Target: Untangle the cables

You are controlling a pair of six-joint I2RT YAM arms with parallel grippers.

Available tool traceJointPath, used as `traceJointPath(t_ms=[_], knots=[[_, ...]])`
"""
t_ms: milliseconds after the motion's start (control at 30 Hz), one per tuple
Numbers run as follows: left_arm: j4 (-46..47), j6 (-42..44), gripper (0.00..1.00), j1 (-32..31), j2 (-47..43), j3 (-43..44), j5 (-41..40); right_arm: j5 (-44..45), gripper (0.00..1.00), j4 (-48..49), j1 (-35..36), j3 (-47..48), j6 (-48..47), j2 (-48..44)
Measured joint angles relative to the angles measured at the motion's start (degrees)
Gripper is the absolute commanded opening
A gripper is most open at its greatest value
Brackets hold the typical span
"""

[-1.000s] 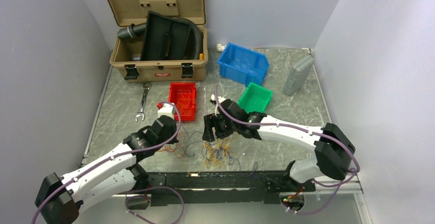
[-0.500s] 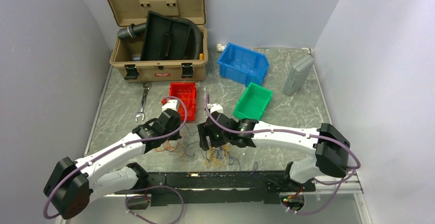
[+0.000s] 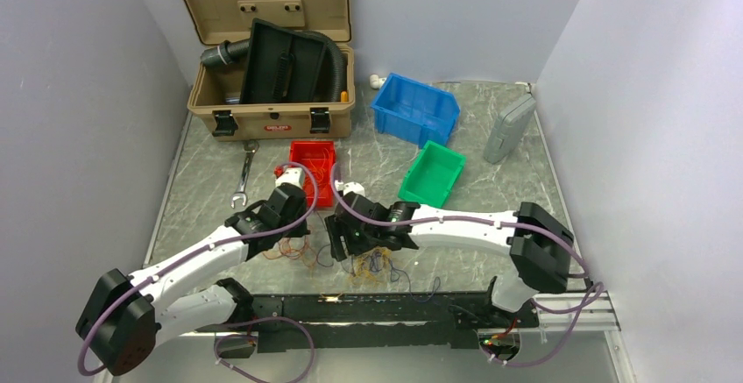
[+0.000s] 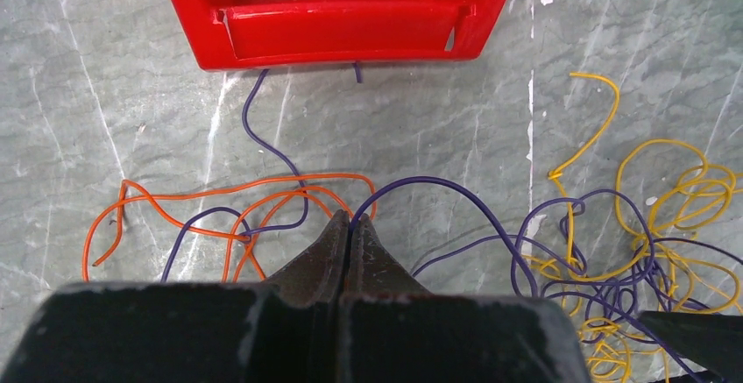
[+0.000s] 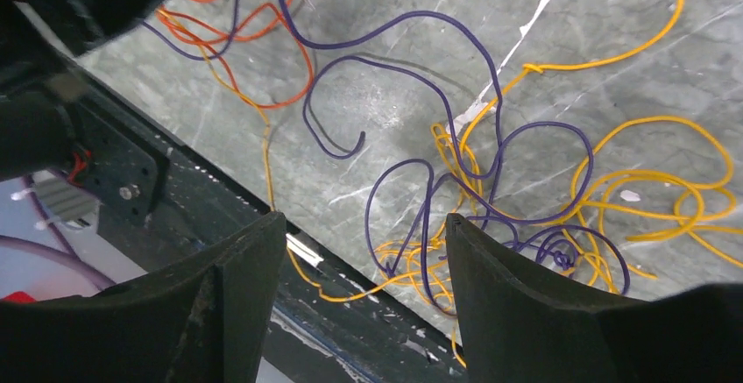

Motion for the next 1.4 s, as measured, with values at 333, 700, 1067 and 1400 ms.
traceJointPath(t_ms=[333, 700, 1067, 1400], knots=[[0.04, 0.42, 0.00, 0.48, -0.96, 0.00, 0.31, -3.48, 0.54, -0.04, 1.03, 0.26, 0.26, 6.27], [0.04, 0.44, 0.00, 0.66, -1.90, -0.02, 0.44, -3.78, 0.43, -1.16, 1.51, 1.11, 0.81, 9.79], [0.02, 0.61, 0.00, 0.76, -2.19, -0.02, 0.46, -2.99, 0.08, -2.38, 1.99, 1.33, 0.94, 12.33], [-0.02, 1.51, 0.00, 0.76, -2.91, -0.02, 0.52, -0.20, 0.00, -2.47, 0.92, 4.35, -0.98, 6.40]])
